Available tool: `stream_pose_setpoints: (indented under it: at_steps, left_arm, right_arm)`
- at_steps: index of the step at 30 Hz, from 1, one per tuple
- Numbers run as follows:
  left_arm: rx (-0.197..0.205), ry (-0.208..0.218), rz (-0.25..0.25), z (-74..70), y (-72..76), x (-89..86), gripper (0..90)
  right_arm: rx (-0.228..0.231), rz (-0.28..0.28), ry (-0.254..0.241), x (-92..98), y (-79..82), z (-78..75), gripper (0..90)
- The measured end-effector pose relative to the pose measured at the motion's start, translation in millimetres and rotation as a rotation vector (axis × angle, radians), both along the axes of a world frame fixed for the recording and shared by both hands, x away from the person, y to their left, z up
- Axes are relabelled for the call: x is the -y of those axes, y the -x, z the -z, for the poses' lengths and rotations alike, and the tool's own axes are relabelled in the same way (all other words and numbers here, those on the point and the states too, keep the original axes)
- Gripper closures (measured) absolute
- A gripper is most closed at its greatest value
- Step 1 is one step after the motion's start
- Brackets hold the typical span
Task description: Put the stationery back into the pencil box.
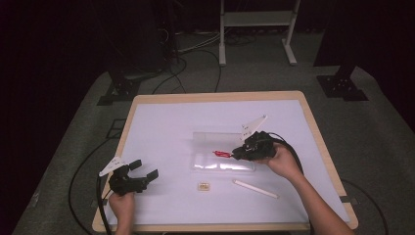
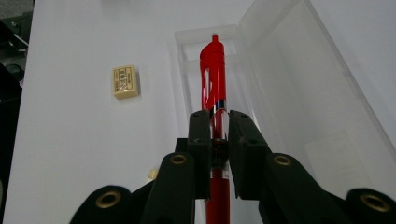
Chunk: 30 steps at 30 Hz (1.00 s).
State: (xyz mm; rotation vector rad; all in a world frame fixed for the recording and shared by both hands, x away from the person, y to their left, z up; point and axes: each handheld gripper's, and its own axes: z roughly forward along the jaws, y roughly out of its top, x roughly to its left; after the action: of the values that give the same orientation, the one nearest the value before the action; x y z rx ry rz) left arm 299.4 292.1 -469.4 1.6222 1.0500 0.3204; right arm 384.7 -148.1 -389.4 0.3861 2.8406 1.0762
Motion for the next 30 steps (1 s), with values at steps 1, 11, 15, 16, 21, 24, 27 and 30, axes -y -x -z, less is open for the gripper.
stream_pose_setpoints:
  at_steps: [1,11,15,16,21,24,27,30]
  left_arm:
    - [0.000,-0.001,0.000,0.0,0.1,0.0,0.0]
    - [-0.001,-0.001,0.000,0.1,-0.1,0.6,0.0]
    - [-0.001,0.000,0.000,0.3,-0.1,0.7,0.0]
    - [-0.001,-0.001,0.001,0.3,-0.1,0.6,0.0]
    - [-0.001,0.000,0.000,0.0,-0.1,0.4,0.0]
    - [-0.001,0.000,0.002,-0.1,0.1,0.3,0.0]
    - [-0.001,-0.001,0.002,-0.1,0.2,0.3,0.0]
    - [0.002,-0.001,0.002,0.0,0.0,-0.1,0.0]
  right_arm:
    - [-0.004,-0.002,0.002,-1.7,-1.4,1.6,78.9]
    - [-0.025,-0.009,0.023,-12.7,-12.8,13.3,78.9]
    - [-0.030,-0.014,0.031,-16.5,-17.3,18.2,78.9]
    - [-0.037,-0.011,0.036,-17.8,-18.2,19.3,78.9]
    - [-0.043,-0.009,0.048,-19.6,-21.7,23.3,78.9]
    - [-0.047,-0.008,0.056,-20.2,-24.4,26.8,78.9]
    - [-0.052,-0.004,0.059,-20.9,-25.8,28.5,78.9]
    - [-0.056,-0.002,0.061,-21.4,-27.3,30.3,78.8]
